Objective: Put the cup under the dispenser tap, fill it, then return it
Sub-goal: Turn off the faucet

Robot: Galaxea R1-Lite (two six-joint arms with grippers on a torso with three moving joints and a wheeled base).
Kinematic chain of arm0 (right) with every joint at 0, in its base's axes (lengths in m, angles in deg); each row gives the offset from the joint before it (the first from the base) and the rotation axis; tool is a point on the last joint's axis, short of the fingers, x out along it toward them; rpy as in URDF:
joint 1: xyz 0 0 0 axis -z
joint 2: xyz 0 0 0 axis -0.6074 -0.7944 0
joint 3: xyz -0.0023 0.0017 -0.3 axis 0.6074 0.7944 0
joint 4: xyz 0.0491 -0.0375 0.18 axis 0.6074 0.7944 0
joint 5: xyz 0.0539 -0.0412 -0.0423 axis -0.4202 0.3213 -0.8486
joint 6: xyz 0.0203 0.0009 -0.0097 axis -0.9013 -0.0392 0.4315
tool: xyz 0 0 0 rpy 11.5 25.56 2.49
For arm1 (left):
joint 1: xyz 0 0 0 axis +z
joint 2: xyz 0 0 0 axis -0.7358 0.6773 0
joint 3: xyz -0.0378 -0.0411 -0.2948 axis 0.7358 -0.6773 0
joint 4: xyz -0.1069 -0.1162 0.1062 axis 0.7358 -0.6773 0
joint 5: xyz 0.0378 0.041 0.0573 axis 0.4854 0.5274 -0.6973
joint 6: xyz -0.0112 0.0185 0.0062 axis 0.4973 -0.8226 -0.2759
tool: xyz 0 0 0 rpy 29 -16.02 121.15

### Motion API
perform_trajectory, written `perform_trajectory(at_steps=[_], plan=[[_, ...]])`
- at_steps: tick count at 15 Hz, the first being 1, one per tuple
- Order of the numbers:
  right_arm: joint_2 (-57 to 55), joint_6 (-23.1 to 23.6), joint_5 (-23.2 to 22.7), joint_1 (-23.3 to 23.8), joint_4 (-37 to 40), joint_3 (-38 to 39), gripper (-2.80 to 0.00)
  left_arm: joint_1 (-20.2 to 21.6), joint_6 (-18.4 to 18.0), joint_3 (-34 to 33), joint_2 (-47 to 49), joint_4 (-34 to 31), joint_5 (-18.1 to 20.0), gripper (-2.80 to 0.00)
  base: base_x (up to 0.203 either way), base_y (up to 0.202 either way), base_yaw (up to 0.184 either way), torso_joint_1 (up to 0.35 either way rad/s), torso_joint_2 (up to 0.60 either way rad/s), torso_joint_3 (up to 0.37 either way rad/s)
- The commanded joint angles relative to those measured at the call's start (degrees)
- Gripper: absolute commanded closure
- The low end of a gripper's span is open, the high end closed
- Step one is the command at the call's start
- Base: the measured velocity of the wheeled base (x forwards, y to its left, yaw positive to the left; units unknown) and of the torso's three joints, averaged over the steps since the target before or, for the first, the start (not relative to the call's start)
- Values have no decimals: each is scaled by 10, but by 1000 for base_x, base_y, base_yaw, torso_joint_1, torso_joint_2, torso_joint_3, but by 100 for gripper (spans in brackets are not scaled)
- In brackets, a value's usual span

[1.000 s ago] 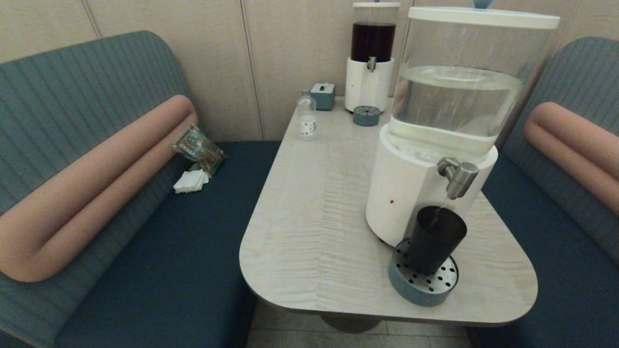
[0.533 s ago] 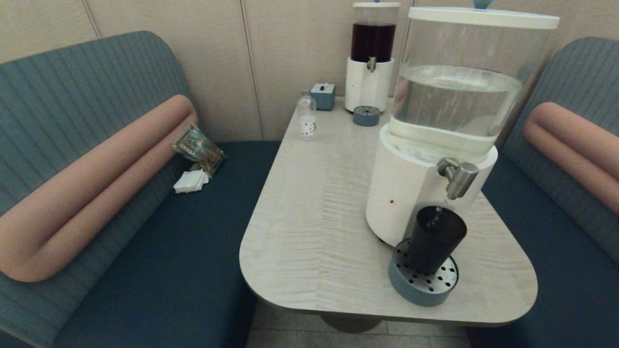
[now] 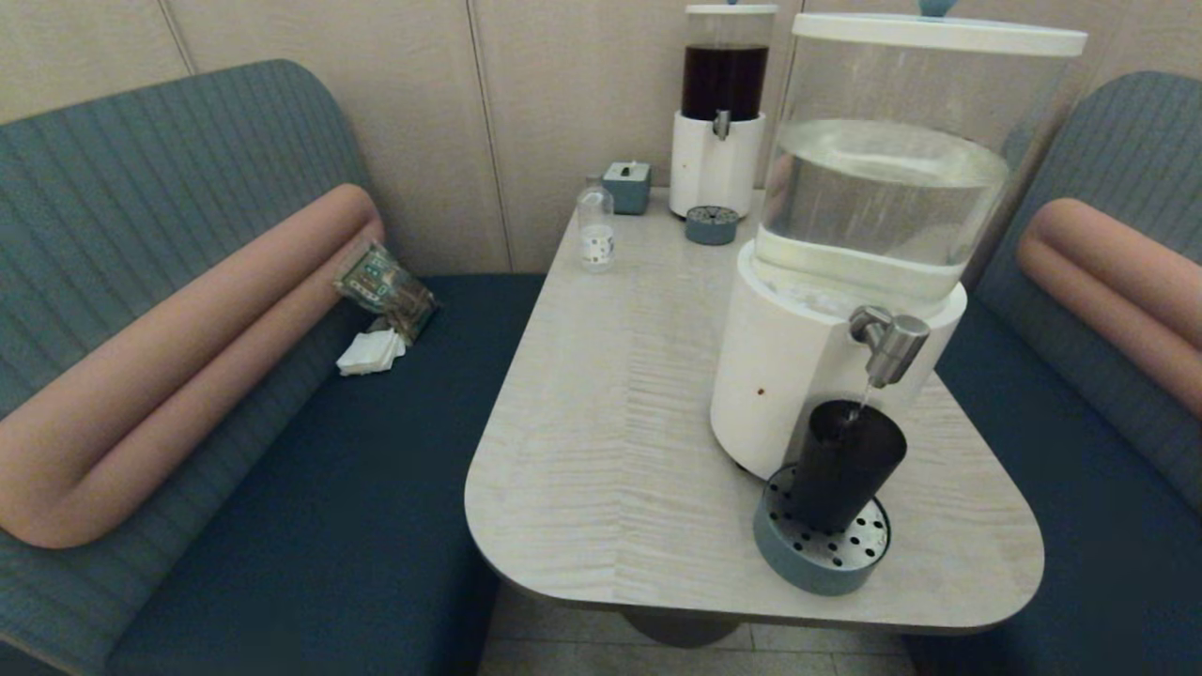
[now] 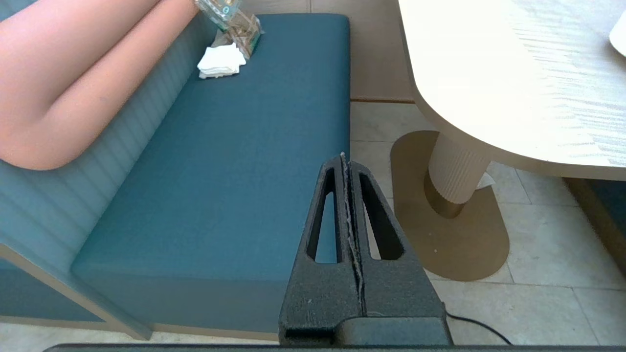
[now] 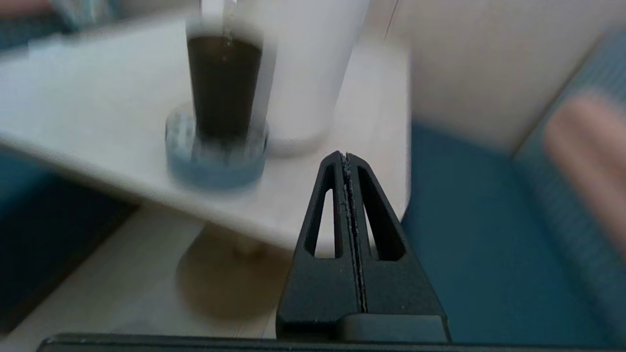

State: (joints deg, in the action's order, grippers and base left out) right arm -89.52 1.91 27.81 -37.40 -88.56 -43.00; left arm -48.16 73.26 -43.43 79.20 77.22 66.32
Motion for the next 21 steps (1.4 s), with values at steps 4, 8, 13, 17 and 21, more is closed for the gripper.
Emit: perform_trajectory(at_steps=[4, 8, 13, 17, 21], plan=[[2, -1, 57, -1, 62, 13, 0, 0, 0, -1, 0, 0, 0, 0, 0, 0, 0, 0, 0, 0], [2, -1, 59, 0, 57, 13, 0, 0, 0, -1, 0, 0, 0, 0, 0, 0, 0, 0, 0, 0], [0, 1, 53, -1, 73, 10, 0, 0, 0, -1, 0, 0, 0, 0, 0, 0, 0, 0, 0, 0], [0, -7, 53, -1, 141, -7, 0, 0, 0, -1, 0, 0, 0, 0, 0, 0, 0, 0, 0, 0], [0, -55, 57, -1, 143, -8, 0, 0, 0, -1, 0, 0, 0, 0, 0, 0, 0, 0, 0, 0]])
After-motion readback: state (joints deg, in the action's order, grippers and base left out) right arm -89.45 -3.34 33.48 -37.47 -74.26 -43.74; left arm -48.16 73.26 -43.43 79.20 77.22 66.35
